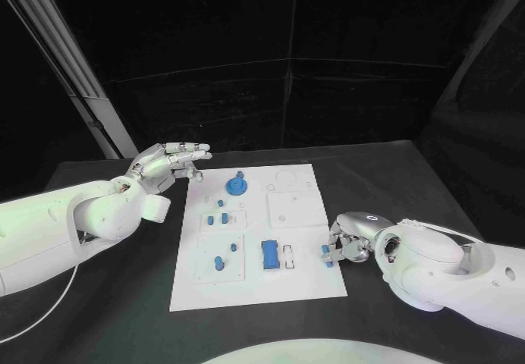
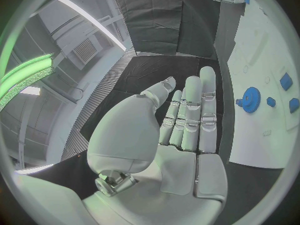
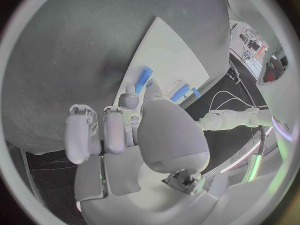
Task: Assemble the parts on the task board
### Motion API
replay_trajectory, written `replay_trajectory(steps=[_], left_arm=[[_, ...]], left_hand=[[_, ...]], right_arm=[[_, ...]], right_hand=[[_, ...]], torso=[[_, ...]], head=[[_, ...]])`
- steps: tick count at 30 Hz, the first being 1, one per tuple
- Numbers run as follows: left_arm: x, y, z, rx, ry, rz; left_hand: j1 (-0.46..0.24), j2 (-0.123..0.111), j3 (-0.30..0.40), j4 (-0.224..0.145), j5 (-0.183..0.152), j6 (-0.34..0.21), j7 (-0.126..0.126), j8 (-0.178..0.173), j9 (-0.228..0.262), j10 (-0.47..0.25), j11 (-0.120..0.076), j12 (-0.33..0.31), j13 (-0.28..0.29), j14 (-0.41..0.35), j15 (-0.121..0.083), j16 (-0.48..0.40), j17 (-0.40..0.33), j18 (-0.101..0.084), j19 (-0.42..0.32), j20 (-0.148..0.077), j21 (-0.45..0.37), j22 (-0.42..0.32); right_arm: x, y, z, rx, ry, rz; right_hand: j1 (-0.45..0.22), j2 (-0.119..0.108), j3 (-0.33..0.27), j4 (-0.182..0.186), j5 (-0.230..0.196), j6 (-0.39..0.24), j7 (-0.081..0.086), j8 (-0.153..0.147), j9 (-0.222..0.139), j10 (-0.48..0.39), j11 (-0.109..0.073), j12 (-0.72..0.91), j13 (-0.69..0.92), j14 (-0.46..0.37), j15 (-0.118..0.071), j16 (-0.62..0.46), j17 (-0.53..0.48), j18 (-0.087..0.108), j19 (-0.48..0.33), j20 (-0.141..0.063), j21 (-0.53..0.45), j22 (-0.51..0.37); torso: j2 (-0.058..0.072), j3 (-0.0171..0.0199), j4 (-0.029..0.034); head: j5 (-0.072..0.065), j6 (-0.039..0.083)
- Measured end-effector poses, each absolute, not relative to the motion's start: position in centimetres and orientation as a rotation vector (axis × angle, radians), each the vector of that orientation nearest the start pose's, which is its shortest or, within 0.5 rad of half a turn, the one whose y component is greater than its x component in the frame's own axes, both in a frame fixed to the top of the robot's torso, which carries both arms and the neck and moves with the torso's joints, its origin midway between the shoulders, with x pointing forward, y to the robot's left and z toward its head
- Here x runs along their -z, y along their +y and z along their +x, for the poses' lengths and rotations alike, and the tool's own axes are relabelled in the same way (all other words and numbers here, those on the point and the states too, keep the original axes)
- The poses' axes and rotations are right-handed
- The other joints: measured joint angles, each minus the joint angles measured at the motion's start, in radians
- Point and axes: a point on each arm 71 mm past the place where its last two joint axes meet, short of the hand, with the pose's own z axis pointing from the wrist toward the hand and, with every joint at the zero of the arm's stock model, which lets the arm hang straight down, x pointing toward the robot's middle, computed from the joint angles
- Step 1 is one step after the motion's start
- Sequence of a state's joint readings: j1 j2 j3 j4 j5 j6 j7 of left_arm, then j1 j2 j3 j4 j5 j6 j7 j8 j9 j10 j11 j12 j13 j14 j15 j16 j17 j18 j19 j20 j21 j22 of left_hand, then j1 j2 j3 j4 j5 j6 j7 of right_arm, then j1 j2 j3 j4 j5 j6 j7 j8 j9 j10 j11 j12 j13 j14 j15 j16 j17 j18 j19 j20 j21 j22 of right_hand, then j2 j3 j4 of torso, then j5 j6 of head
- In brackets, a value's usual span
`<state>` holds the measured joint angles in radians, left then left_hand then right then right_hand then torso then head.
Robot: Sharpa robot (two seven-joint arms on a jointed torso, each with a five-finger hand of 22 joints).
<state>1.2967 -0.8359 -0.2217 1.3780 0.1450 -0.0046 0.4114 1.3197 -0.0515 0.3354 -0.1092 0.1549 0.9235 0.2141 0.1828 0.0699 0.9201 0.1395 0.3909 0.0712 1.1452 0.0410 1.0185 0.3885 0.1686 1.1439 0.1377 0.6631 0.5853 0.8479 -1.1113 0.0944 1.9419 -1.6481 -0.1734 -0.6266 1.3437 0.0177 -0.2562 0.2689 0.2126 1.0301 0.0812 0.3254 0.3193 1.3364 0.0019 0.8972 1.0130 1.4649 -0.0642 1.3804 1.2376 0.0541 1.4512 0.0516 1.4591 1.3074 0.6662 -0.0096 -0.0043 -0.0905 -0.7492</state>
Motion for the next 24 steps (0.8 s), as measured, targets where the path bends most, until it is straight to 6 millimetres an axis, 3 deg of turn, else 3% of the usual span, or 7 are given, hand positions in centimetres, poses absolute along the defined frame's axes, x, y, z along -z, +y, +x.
replay_trajectory(steps=[7,13,15,16,17,19,24], left_arm=[[20.1,24.2,50.4,1.673,1.533,-1.186],[20.1,24.3,50.3,1.671,1.535,-1.183],[20.1,24.3,50.3,1.671,1.536,-1.181],[20.1,24.3,50.3,1.671,1.537,-1.181],[20.1,24.3,50.3,1.670,1.537,-1.180],[20.1,24.3,50.3,1.669,1.538,-1.179],[20.1,24.4,50.3,1.668,1.540,-1.177]], left_hand=[[0.000,0.000,0.000,0.000,0.000,0.000,0.000,0.000,0.000,0.000,0.000,0.000,0.000,0.000,0.000,0.000,0.000,0.000,0.000,0.000,0.000,0.000],[0.000,0.000,0.000,0.000,0.000,0.000,0.000,0.000,0.000,0.000,0.000,0.000,0.000,0.000,0.000,0.000,0.000,0.000,0.000,0.000,0.000,0.000],[0.000,0.000,0.000,0.000,0.000,0.000,0.000,0.000,0.000,0.000,0.000,0.000,0.000,0.000,0.000,0.000,0.000,0.000,0.000,0.000,0.000,0.000],[0.000,0.000,0.000,0.000,0.000,0.000,0.000,0.000,0.000,0.000,0.000,0.000,0.000,0.000,0.000,0.000,0.000,0.000,0.000,0.000,0.000,0.000],[0.000,0.000,0.000,0.000,0.000,0.000,0.000,0.000,0.000,0.000,0.000,0.000,0.000,0.000,0.000,0.000,0.000,0.000,0.000,0.000,0.000,0.000],[0.000,0.000,0.000,0.000,0.000,0.000,0.000,0.000,0.000,0.000,0.000,0.000,0.000,0.000,0.000,0.000,0.000,0.000,0.000,0.000,0.000,0.000],[0.000,0.000,0.000,0.000,0.000,0.000,0.000,0.000,0.000,0.000,0.000,0.000,0.000,0.000,0.000,0.000,0.000,0.000,0.000,0.000,0.000,0.000]], right_arm=[[25.2,-22.5,36.2,-0.263,2.009,-0.037],[25.2,-21.8,36.2,-0.247,1.996,-0.098],[25.3,-21.5,36.1,-0.242,1.991,-0.119],[25.4,-21.4,36.1,-0.240,1.990,-0.128],[25.4,-21.3,36.0,-0.238,1.988,-0.136],[25.4,-21.1,36.0,-0.233,1.984,-0.153],[25.4,-20.8,35.9,-0.226,1.976,-0.184]], right_hand=[[0.025,0.006,0.006,-0.011,0.000,-0.011,0.001,0.007,0.015,-0.001,0.001,-0.017,-0.010,0.000,0.000,-0.008,-0.011,0.000,-0.004,-0.003,-0.007,0.000],[0.070,0.017,0.016,-0.044,-0.023,-0.028,0.008,0.004,0.021,-0.013,0.005,-0.035,-0.021,0.000,0.000,-0.016,-0.024,0.000,-0.011,0.004,-0.012,0.000],[0.085,0.021,0.024,-0.052,-0.049,-0.039,0.009,-0.005,0.155,-0.015,0.007,-0.035,-0.022,0.000,0.000,-0.019,-0.025,0.000,-0.011,0.004,-0.012,0.000],[0.087,0.024,0.024,-0.057,-0.055,-0.041,0.010,-0.010,0.209,-0.016,0.009,-0.035,-0.022,0.000,0.000,-0.019,-0.025,0.000,-0.011,0.004,-0.014,0.000],[0.094,0.020,0.027,-0.060,-0.056,-0.043,0.011,-0.010,0.241,-0.016,0.009,-0.038,-0.023,0.000,0.000,-0.019,-0.025,0.000,-0.011,0.004,-0.015,0.000],[0.096,0.023,0.029,-0.062,-0.056,-0.043,0.011,-0.010,0.259,-0.016,0.009,-0.039,-0.023,0.000,0.000,-0.019,-0.026,0.000,-0.011,0.004,-0.015,0.000],[0.110,0.028,0.043,-0.076,-0.045,-0.043,0.011,-0.010,0.260,-0.020,0.005,-0.042,-0.025,0.000,0.000,-0.019,-0.026,0.000,-0.011,0.004,-0.016,0.000]], torso=[[0.000,-0.0006,0.0000],[0.000,-0.0007,0.0001],[-0.001,-0.0007,0.0003],[-0.001,-0.0007,0.0004],[-0.001,-0.0007,0.0004],[-0.001,-0.0006,0.0005],[-0.001,-0.0001,0.0006]], head=[[0.000,-0.001],[-0.001,0.000],[-0.001,-0.001],[0.000,-0.001],[0.001,-0.001],[0.002,-0.001],[0.003,-0.001]])
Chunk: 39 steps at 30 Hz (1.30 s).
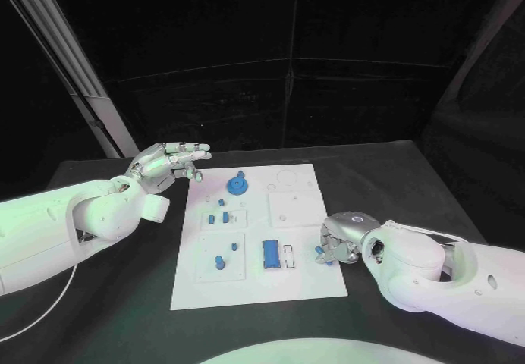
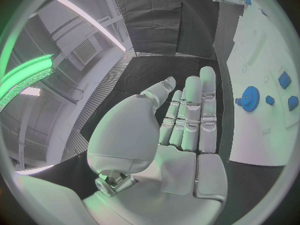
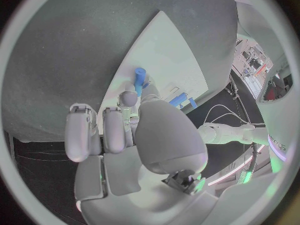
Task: Assemble the parts on the task board
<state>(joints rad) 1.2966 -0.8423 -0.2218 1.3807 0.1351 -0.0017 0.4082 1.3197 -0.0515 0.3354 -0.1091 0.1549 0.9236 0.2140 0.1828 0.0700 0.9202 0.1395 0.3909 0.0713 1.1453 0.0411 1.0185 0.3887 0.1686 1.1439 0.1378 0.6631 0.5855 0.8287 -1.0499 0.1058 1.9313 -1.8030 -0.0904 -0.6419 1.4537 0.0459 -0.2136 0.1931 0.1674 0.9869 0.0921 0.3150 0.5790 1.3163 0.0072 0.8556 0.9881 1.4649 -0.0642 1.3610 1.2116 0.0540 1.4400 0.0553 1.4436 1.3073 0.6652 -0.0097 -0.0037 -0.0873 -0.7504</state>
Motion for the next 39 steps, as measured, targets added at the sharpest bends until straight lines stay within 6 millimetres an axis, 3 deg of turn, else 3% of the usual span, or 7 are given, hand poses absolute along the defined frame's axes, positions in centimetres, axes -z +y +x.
replay_trajectory(steps=[6,10,16,21,28,33,39], left_arm=[[20.1,24.4,50.3,1.668,1.542,-1.176],[20.1,24.4,50.3,1.668,1.542,-1.175],[20.2,24.4,50.3,1.667,1.543,-1.175],[20.2,24.4,50.3,1.666,1.544,-1.175],[20.2,24.4,50.3,1.666,1.545,-1.175],[20.2,24.4,50.3,1.666,1.547,-1.175],[20.2,24.4,50.3,1.666,1.548,-1.175]], left_hand=[[0.000,0.000,0.000,0.000,0.000,0.000,0.000,0.000,0.000,0.000,0.000,0.000,0.000,0.000,0.000,0.000,0.000,0.000,0.000,0.000,0.000,0.000],[0.000,0.000,0.000,0.000,0.000,0.000,0.000,0.000,0.000,0.000,0.000,0.000,0.000,0.000,0.000,0.000,0.000,0.000,0.000,0.000,0.000,0.000],[0.000,0.000,0.000,0.000,0.000,0.000,0.000,0.000,0.000,0.000,0.000,0.000,0.000,0.000,0.000,0.000,0.000,0.000,0.000,0.000,0.000,0.000],[0.000,0.000,0.000,0.000,0.000,0.000,0.000,0.000,0.000,0.000,0.000,0.000,0.000,0.000,0.000,0.000,0.000,0.000,0.000,0.000,0.000,0.000],[0.000,0.000,0.000,0.000,0.000,0.000,0.000,0.000,0.000,0.000,0.000,0.000,0.000,0.000,0.000,0.000,0.000,0.000,0.000,0.000,0.000,0.000],[0.000,0.000,0.000,0.000,0.000,0.000,0.000,0.000,0.000,0.000,0.000,0.000,0.000,0.000,0.000,0.000,0.000,0.000,0.000,0.000,0.000,0.000],[0.000,0.000,0.003,-0.003,0.000,0.000,0.000,0.006,0.000,0.000,0.000,0.000,0.000,0.000,0.000,0.000,-0.002,0.000,0.000,0.000,-0.004,0.000]], right_arm=[[25.3,-20.4,35.6,-0.234,1.970,-0.201],[25.2,-20.2,35.4,-0.248,1.965,-0.195],[25.0,-20.3,35.1,-0.273,1.962,-0.149],[25.0,-20.5,34.8,-0.306,1.976,-0.081],[25.2,-20.6,34.4,-0.364,2.007,0.042],[25.3,-20.5,34.3,-0.412,2.014,0.117],[25.2,-20.1,34.3,-0.471,2.000,0.190]], right_hand=[[0.039,0.008,0.030,-0.020,0.080,0.002,-0.003,-0.029,-0.003,-0.006,-0.002,-0.008,-0.002,0.000,0.000,0.000,0.003,0.000,0.000,0.000,0.000,0.000],[0.069,0.032,0.064,-0.019,0.098,0.002,-0.006,-0.033,-0.108,-0.007,0.000,-0.008,-0.003,0.000,0.000,0.000,0.012,0.000,0.000,0.000,0.000,0.000],[0.099,0.032,0.160,-0.027,0.073,0.008,0.001,-0.065,-0.266,-0.009,0.002,-0.008,-0.002,0.000,0.000,0.000,0.020,0.000,0.004,-0.004,0.000,0.000],[0.105,0.034,0.234,0.008,0.061,0.017,0.009,-0.087,-0.281,-0.011,0.004,-0.012,-0.001,0.000,0.000,0.000,0.024,0.000,0.004,-0.004,0.003,0.000],[0.003,-0.049,0.393,-0.009,0.045,0.037,0.004,-0.103,-0.285,0.006,-0.002,-0.001,0.012,0.000,0.000,0.007,0.036,0.000,0.004,-0.004,0.009,0.001],[-0.050,-0.087,0.424,0.012,0.060,0.054,-0.001,-0.103,-0.289,0.017,-0.002,0.013,0.023,0.000,0.000,0.015,0.047,0.000,0.008,0.000,0.015,0.001],[-0.081,-0.104,0.429,0.022,0.066,0.066,-0.004,-0.103,-0.291,0.024,-0.001,0.028,0.035,0.000,0.000,0.021,0.058,0.000,0.017,-0.002,0.020,0.001]], torso=[[0.000,0.0006,-0.0004],[0.000,0.0007,-0.0004],[0.000,0.0010,-0.0003],[0.000,0.0008,0.0001],[0.000,0.0000,0.0001],[0.001,-0.0005,0.0009],[0.001,-0.0007,0.0012]], head=[[0.001,-0.001],[0.002,-0.002],[0.004,-0.003],[0.005,-0.003],[0.005,-0.003],[0.005,-0.005],[0.007,-0.007]])
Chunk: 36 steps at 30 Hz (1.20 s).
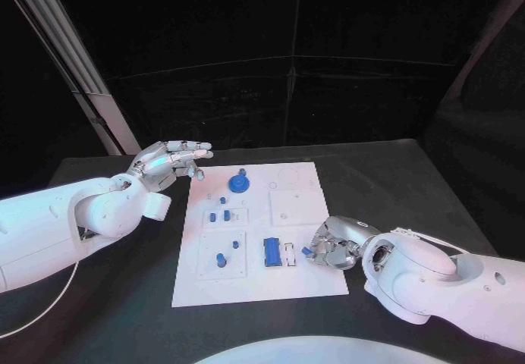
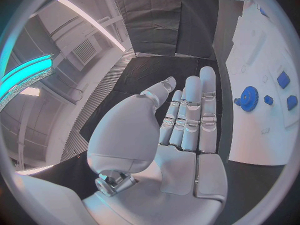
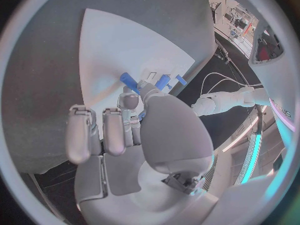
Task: Assemble the parts on the task board
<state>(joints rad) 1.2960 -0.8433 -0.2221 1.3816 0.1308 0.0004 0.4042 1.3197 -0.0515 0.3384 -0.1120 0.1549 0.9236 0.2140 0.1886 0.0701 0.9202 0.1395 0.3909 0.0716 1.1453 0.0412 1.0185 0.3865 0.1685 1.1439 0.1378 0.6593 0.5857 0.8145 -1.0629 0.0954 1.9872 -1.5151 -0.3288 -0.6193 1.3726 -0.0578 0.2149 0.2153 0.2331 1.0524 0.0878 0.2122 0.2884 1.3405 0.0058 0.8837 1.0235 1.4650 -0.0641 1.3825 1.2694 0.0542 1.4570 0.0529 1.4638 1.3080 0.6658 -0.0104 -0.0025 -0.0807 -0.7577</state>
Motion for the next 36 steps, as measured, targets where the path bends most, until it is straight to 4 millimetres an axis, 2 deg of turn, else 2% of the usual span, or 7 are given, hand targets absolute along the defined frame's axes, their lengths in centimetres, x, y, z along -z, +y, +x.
replay_trajectory(steps=[6,11,17,21,36], left_arm=[[20.2,24.3,50.2,1.667,1.548,-1.174],[20.2,24.3,50.2,1.668,1.549,-1.174],[20.2,24.2,50.2,1.669,1.550,-1.173],[20.2,24.2,50.2,1.670,1.551,-1.173],[20.2,24.1,50.2,1.673,1.555,-1.173]], left_hand=[[0.000,0.000,0.000,0.000,0.000,0.000,0.000,0.000,0.000,0.000,0.000,0.000,0.000,0.000,0.000,0.000,0.000,0.000,0.000,0.000,0.000,0.000],[0.000,0.000,0.000,0.000,0.000,0.000,0.000,0.000,0.000,0.000,0.000,0.000,0.000,0.000,0.000,0.000,0.000,0.000,0.000,0.000,0.000,0.000],[0.000,0.000,0.000,0.000,0.000,0.000,0.000,0.000,0.000,0.000,0.000,0.000,0.000,0.000,0.000,0.000,0.000,0.000,0.000,0.000,0.000,0.000],[0.000,0.000,0.000,0.000,0.000,0.000,0.000,0.000,0.000,0.000,0.000,0.000,-0.001,0.000,0.000,0.000,0.000,0.000,0.000,0.000,0.000,0.000],[0.000,0.000,0.000,0.000,0.000,-0.004,-0.004,0.000,0.000,0.000,0.000,0.000,-0.001,-0.004,0.004,0.004,0.000,0.000,0.000,0.000,0.000,-0.001]], right_arm=[[25.2,-19.6,34.5,-0.511,1.977,0.247],[25.2,-19.2,34.7,-0.531,1.966,0.282],[25.5,-18.9,35.0,-0.539,1.975,0.310],[25.8,-18.6,35.1,-0.541,1.988,0.325],[26.4,-17.4,35.4,-0.543,2.022,0.354]], right_hand=[[-0.025,-0.014,0.000,0.008,0.017,0.024,-0.008,0.000,0.000,0.016,-0.006,0.023,0.018,0.000,0.000,0.012,0.017,0.000,0.001,-0.001,0.004,0.000],[-0.043,-0.014,-0.007,0.016,0.023,0.048,-0.016,0.000,0.002,0.027,-0.015,0.043,0.032,0.000,0.000,0.018,0.028,0.000,0.005,-0.005,0.011,0.000],[-0.078,-0.016,-0.023,0.031,0.067,0.065,-0.023,0.000,0.010,0.034,-0.017,0.046,0.039,0.004,-0.004,0.021,0.033,0.000,0.008,-0.009,0.011,0.000],[-0.078,-0.016,-0.023,0.031,0.078,0.070,-0.027,0.000,0.014,0.036,-0.019,0.046,0.040,0.000,-0.008,0.025,0.035,0.000,0.008,-0.009,0.011,0.000],[-0.078,-0.016,-0.027,0.028,0.081,0.077,-0.028,0.005,0.016,0.037,-0.020,0.046,0.041,0.000,-0.008,0.025,0.037,0.000,0.008,-0.009,0.011,0.000]], torso=[[0.000,-0.0002,0.0001],[0.000,-0.0002,0.0001],[0.000,-0.0005,0.0001],[0.000,-0.0010,0.0003],[0.001,0.0005,-0.0012]], head=[[0.001,-0.002],[0.002,-0.003],[0.003,-0.004],[0.004,-0.005],[0.003,-0.005]])
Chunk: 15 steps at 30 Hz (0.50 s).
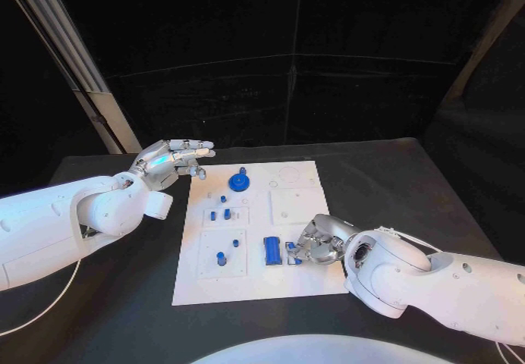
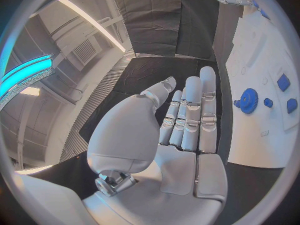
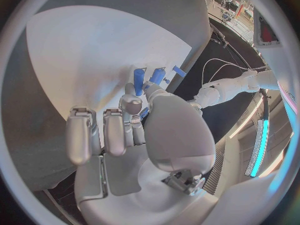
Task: Assemble the parts on the task board
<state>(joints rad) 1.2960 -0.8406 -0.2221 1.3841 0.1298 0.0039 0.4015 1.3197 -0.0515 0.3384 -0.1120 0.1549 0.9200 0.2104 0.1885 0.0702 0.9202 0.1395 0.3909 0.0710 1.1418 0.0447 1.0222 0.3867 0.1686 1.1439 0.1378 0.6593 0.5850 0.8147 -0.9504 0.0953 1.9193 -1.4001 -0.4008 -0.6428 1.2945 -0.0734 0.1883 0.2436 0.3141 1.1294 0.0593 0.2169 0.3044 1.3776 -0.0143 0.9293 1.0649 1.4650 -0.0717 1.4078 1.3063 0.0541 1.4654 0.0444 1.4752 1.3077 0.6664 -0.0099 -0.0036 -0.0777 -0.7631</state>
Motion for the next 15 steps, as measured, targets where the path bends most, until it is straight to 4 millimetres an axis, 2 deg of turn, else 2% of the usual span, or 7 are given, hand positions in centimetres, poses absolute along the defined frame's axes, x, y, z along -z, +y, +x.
replay_trajectory(steps=[9,11,15], left_arm=[[20.21,24.12,50.20,1.673,1.556,-1.173],[20.21,24.12,50.20,1.673,1.556,-1.173],[20.21,24.13,50.20,1.673,1.556,-1.173]], left_hand=[[0.000,0.000,0.000,0.000,0.000,0.000,0.000,0.000,0.000,0.000,0.000,0.000,0.000,0.000,0.000,0.000,0.000,0.000,0.000,0.000,0.000,0.000],[0.000,0.000,0.000,0.000,0.000,0.000,0.000,0.000,0.000,0.000,0.000,0.000,0.000,0.000,0.000,0.000,-0.001,0.000,0.000,0.000,0.000,0.000],[0.000,0.000,0.000,0.000,0.000,0.000,0.000,0.000,0.000,0.000,0.000,0.000,0.000,0.000,0.000,0.000,-0.001,0.000,0.000,0.000,0.000,0.000]], right_arm=[[26.52,-17.34,35.65,-0.534,2.024,0.358],[26.54,-17.28,35.66,-0.533,2.026,0.357],[26.59,-17.09,35.65,-0.533,2.033,0.352]], right_hand=[[0.000,0.000,-0.002,0.002,0.002,0.000,0.000,0.000,0.003,0.000,0.000,0.000,0.001,0.000,0.000,0.000,0.000,0.000,0.000,0.000,0.000,0.000],[-0.008,0.008,-0.007,0.007,0.002,0.004,-0.004,0.000,0.005,0.000,0.000,0.000,0.001,0.000,0.000,0.000,0.000,0.000,0.000,0.000,0.000,0.000],[-0.026,0.010,-0.019,0.013,0.003,0.009,-0.003,0.004,0.010,0.004,-0.003,0.009,0.009,0.000,0.000,0.000,0.000,0.000,0.004,-0.004,0.000,0.000]], torso=[[0.000,0.0000,0.0000],[0.000,0.0002,0.0000],[0.000,0.0004,-0.0011]], head=[[0.003,0.000],[0.004,-0.001],[0.004,-0.002]])
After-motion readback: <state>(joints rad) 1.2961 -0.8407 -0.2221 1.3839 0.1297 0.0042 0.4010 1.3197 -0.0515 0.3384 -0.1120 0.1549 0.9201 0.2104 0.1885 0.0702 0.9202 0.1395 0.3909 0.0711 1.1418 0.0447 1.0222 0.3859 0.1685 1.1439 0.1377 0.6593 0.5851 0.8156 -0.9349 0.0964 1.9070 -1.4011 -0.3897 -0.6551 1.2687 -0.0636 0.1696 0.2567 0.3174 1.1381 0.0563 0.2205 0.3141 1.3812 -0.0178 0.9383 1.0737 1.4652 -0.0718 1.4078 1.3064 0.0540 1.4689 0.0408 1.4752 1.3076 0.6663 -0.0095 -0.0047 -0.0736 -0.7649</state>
